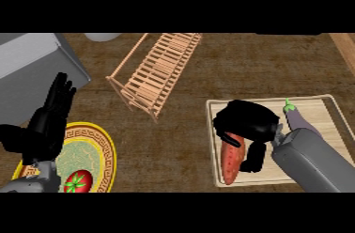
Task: Pick the sweet potato from the tray and place it in the tiered shelf
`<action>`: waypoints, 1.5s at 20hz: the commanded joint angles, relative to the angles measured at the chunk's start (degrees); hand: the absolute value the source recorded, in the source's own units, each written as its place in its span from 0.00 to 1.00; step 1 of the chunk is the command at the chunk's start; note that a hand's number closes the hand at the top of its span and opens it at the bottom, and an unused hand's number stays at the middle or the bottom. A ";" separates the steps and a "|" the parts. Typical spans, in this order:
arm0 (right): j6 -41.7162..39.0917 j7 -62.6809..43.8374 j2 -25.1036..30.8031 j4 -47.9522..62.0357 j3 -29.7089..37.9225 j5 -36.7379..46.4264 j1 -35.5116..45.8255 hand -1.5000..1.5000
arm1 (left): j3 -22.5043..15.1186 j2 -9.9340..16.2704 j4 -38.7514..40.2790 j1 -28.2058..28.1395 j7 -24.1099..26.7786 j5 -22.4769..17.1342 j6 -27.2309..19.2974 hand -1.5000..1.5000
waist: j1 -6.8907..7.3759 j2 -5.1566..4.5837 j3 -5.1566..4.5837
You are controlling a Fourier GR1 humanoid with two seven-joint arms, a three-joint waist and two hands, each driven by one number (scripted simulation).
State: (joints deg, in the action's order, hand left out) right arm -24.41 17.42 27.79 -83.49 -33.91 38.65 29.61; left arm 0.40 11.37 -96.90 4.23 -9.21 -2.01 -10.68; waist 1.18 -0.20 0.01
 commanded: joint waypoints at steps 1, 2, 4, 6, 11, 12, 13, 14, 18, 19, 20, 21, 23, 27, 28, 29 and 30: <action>-4.22 1.82 -2.14 -4.82 5.30 -8.46 -1.39 1.00 | -0.68 -0.93 -0.66 -0.01 -0.11 2.03 -1.80 0.50 | -1.49 0.37 -0.01; -6.52 0.16 -2.81 -6.35 9.38 -13.31 -0.46 1.00 | 0.94 0.51 -1.47 -0.94 -0.78 -0.06 -0.16 0.50 | -1.60 0.55 -0.03; -8.79 -1.91 -4.14 -6.31 14.44 -18.95 0.39 1.00 | 1.20 1.15 -2.49 -1.54 -1.64 -0.22 0.24 0.50 | -1.41 0.57 -0.03; -10.08 -5.79 -3.92 -7.54 19.61 -22.78 1.09 1.00 | 0.94 0.35 -2.06 0.00 -3.05 0.42 -0.95 0.50 | -1.89 0.53 -0.03; -11.41 -19.22 -6.37 -9.37 28.39 -29.21 9.22 1.00 | 0.91 -0.14 1.18 1.37 -0.35 1.06 -0.36 0.50 | -1.50 0.39 -0.07; -10.49 -21.32 -8.18 -6.06 27.91 -27.74 13.16 1.00 | 1.27 -0.42 1.37 2.17 -0.85 0.96 -0.71 0.50 | -0.95 0.25 -0.06; -10.44 -20.22 -5.03 -10.50 29.82 -27.42 9.85 1.00 | 1.57 0.08 -0.32 -0.16 -0.38 -0.61 1.18 0.50 | -1.24 0.37 -0.04; -11.78 -19.70 -3.49 -11.06 30.97 -27.55 9.40 1.00 | 1.87 0.37 -1.24 -1.14 -1.05 0.21 0.65 0.50 | -1.16 0.35 -0.03; -11.25 -25.37 -7.67 -0.84 31.80 -27.41 21.79 1.00 | 0.42 -1.38 0.42 0.98 -0.05 1.16 0.53 0.50 | -0.64 0.19 -0.04; -8.59 -23.15 -9.75 1.67 31.33 -25.73 21.35 1.00 | 2.06 -0.10 0.81 -1.04 1.90 -0.61 2.86 0.50 | -0.44 0.14 -0.04; -11.34 -22.83 -6.49 1.24 34.68 -27.76 21.93 1.00 | 0.09 -1.73 0.30 -0.78 0.62 1.92 0.65 0.50 | -0.74 0.19 -0.03; -6.43 -17.61 -8.71 7.78 32.14 -22.06 22.84 1.00 | 1.27 -0.73 -0.60 -2.11 1.67 0.41 2.20 0.50 | -0.09 0.01 -0.02; -4.44 -16.43 -10.55 10.49 31.77 -20.47 23.95 1.00 | 1.38 -1.40 1.19 0.22 1.66 0.75 1.81 0.50 | -0.27 -0.01 -0.02; 0.34 -17.19 -15.66 14.12 30.73 -18.16 25.61 1.00 | 3.64 -0.08 3.41 3.45 0.61 0.49 2.14 0.50 | -0.55 0.03 -0.03; -0.34 -14.68 -13.91 21.42 32.77 -18.01 30.23 1.00 | 2.49 -0.23 -1.46 2.24 -3.25 0.50 1.73 0.50 | 0.09 -0.06 -0.01; 1.03 -17.60 -16.43 18.56 31.76 -17.78 28.33 1.00 | 1.25 -2.05 0.05 -1.15 1.08 1.82 1.41 0.50 | -0.33 0.08 -0.03; 3.58 -15.86 -18.53 19.90 30.43 -16.12 28.39 1.00 | 0.98 -2.42 1.25 2.23 -0.17 3.04 -0.01 0.50 | -0.39 0.02 -0.02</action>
State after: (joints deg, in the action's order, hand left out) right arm -25.35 0.42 13.44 -68.44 -2.48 19.75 56.06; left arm 2.25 10.21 -96.43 5.32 -9.41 -0.69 -9.36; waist 0.84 -0.15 -0.01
